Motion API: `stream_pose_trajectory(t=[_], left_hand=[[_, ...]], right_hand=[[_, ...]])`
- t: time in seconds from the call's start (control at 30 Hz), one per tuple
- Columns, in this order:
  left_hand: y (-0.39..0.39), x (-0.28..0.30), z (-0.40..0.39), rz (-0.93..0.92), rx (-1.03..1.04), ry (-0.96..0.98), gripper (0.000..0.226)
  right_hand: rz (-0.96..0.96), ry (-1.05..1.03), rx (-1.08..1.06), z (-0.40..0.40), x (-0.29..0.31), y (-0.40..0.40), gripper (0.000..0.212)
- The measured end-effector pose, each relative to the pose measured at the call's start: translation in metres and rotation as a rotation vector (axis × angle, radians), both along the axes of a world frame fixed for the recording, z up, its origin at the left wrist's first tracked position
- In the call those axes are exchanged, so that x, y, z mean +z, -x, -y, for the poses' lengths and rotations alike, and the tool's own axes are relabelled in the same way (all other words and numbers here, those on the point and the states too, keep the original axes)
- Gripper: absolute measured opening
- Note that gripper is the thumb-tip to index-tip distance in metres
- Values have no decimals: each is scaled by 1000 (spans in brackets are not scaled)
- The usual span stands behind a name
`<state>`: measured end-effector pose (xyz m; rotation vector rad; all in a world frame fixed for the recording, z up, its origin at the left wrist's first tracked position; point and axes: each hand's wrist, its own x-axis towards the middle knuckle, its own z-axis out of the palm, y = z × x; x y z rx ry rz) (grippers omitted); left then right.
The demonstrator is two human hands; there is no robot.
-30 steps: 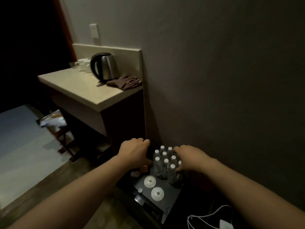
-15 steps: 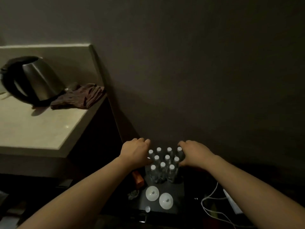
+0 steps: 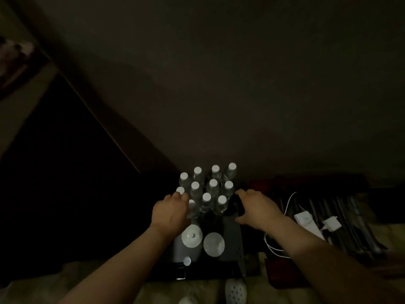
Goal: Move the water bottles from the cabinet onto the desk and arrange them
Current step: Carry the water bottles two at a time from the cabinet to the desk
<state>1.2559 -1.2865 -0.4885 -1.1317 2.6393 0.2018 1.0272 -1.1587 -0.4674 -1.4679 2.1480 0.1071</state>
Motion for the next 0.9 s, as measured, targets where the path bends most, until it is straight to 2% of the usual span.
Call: stream_pose_trajectory(t=[0.17, 0.4, 0.5, 0.7, 0.8, 0.9], left_hand=[[5, -75, 16, -42, 77, -105, 65], [10, -149, 22, -134, 206, -227, 59], [13, -168, 21, -230, 266, -275, 54], [18, -189, 14, -346, 366, -288, 60], [19, -191, 12, -375, 411, -273, 56], [20, -190, 8, -395, 434, -270, 52]], right_hand=[[57, -25, -15, 21, -77, 5, 83], [153, -25, -108, 37, -157, 4, 83], [232, 97, -167, 30, -180, 1, 79], [308, 397, -183, 24, -205, -6, 69], [247, 437, -184, 30, -210, -10, 52], [212, 322, -212, 36, -208, -9, 48]])
